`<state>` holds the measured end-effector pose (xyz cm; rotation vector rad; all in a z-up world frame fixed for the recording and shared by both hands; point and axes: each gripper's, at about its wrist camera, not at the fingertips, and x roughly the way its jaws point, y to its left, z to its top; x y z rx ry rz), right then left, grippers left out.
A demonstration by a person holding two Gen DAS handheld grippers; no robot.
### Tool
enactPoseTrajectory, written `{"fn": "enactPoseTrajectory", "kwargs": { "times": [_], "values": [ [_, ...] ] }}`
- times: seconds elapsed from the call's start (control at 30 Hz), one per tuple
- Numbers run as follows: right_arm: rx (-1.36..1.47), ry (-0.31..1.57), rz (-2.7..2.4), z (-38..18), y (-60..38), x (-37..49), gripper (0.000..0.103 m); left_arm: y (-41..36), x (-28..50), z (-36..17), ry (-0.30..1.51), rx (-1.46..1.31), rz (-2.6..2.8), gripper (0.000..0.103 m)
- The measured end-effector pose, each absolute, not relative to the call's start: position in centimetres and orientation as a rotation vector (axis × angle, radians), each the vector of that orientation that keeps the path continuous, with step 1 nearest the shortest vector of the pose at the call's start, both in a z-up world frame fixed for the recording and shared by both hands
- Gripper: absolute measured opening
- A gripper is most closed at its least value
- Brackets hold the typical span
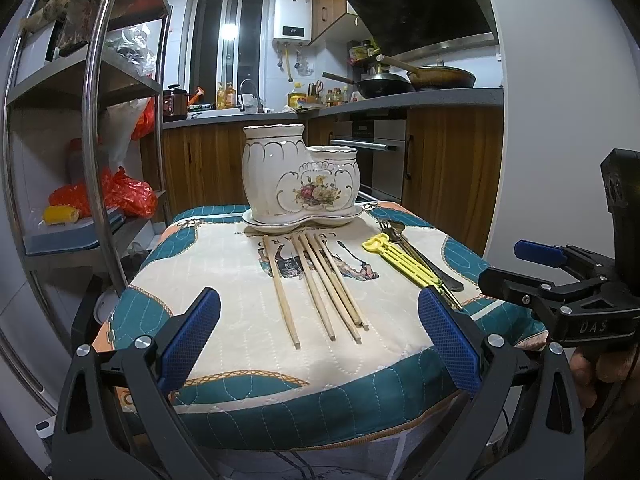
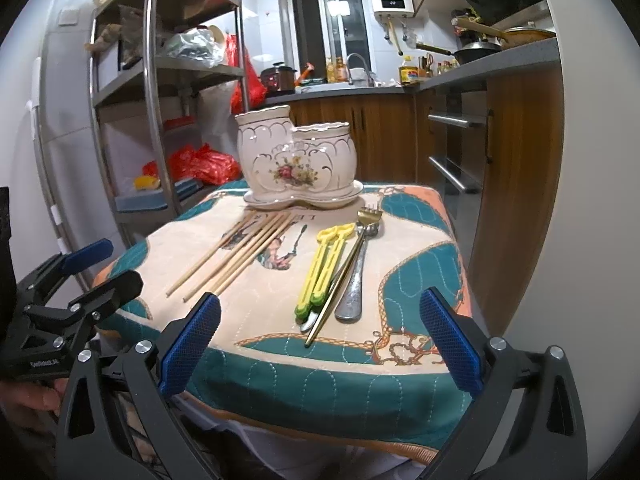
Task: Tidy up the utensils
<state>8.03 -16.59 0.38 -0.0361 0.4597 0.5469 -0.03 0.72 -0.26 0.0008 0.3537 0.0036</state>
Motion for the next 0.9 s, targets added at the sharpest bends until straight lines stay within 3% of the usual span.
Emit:
{"fn": "enactPoseTrajectory", "kwargs": {
  "times": [0.9],
  "values": [
    [-0.038,0.457,0.551,0.51,-16.22,7.82,0.099,0.87,0.18,-0.40,0.363,-0.016,0.009,0.098]
  ]
}}
